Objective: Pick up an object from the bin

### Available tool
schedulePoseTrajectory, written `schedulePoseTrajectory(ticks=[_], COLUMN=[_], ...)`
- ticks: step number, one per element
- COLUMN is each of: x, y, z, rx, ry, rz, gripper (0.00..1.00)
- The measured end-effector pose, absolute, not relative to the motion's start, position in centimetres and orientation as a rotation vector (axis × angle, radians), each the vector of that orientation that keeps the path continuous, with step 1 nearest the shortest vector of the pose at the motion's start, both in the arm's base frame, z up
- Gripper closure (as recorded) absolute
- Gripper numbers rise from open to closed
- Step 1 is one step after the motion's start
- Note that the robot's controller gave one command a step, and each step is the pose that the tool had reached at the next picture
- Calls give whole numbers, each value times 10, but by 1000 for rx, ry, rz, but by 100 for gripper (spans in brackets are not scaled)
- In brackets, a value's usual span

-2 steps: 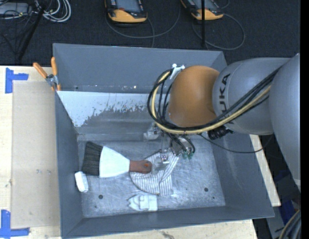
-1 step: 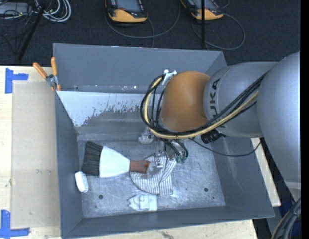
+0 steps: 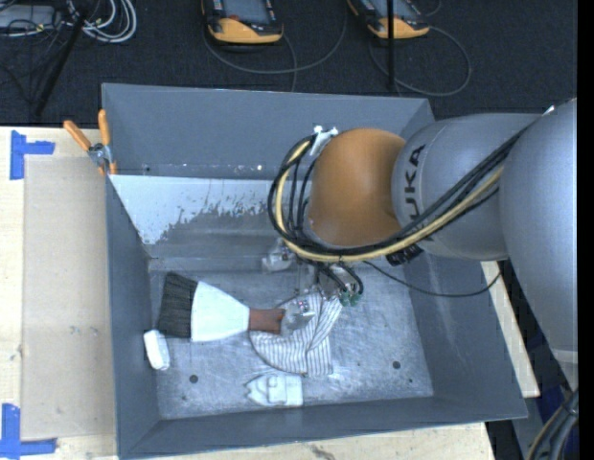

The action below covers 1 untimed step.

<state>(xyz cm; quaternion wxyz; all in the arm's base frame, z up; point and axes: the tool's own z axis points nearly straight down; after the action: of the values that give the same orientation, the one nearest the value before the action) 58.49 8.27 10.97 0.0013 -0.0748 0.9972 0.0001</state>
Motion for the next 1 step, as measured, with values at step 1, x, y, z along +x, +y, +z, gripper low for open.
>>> schedulePoseTrajectory(ticks=[1], x=[579], y=[81], z=[75], rx=[-232], ry=[3132], rz=[2], gripper=[0])
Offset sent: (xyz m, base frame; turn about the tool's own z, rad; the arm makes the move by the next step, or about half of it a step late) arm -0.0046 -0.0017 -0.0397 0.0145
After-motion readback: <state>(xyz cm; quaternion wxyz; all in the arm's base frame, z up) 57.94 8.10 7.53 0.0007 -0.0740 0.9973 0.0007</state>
